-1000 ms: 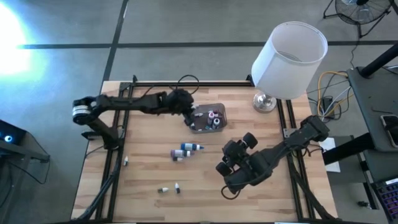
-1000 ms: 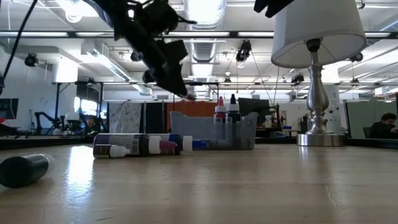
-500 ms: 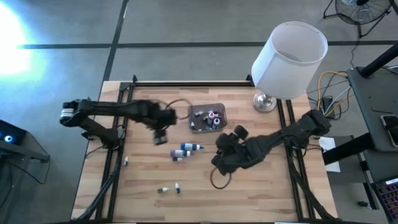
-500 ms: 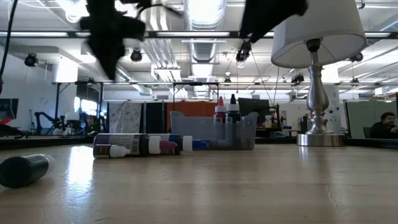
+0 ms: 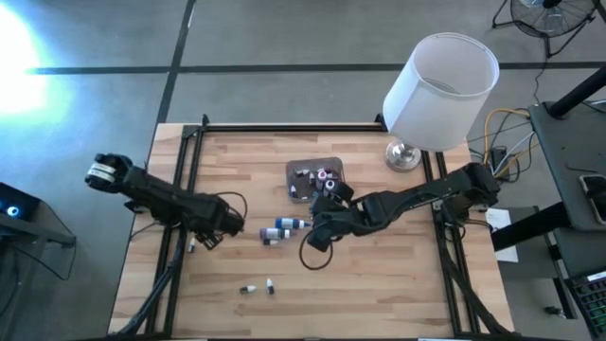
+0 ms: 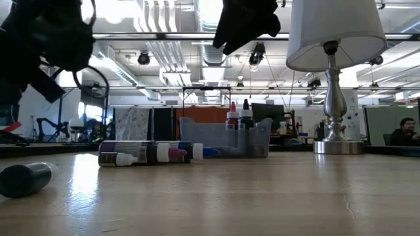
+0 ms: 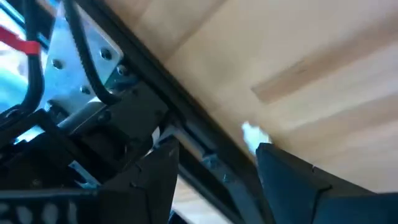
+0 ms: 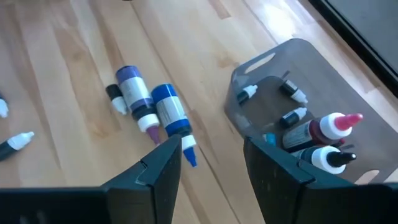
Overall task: Pick & Place food coloring
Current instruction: Put the small black food coloring bottle into the bin
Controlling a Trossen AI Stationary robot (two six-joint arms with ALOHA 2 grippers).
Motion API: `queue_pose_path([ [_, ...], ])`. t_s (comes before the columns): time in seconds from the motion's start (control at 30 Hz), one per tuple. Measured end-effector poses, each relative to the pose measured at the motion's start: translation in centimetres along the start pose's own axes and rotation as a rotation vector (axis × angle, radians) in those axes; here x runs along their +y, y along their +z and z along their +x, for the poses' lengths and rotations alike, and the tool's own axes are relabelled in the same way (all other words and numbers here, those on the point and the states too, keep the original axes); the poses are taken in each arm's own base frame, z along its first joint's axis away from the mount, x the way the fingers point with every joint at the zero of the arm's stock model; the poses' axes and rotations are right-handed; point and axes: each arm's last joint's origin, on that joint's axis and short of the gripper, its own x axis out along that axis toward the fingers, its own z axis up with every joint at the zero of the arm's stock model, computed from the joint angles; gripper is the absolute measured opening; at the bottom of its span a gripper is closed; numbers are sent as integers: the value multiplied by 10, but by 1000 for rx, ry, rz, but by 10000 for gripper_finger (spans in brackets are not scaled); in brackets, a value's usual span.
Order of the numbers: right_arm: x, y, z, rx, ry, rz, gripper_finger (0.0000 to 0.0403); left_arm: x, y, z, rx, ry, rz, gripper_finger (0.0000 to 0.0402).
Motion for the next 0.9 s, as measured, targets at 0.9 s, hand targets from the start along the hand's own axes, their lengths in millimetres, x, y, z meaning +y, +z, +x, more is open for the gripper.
queue_pose_path([
  [0.9, -10, -12, 15, 51, -40, 26, 154, -64, -24, 45, 270, 94, 631, 192],
])
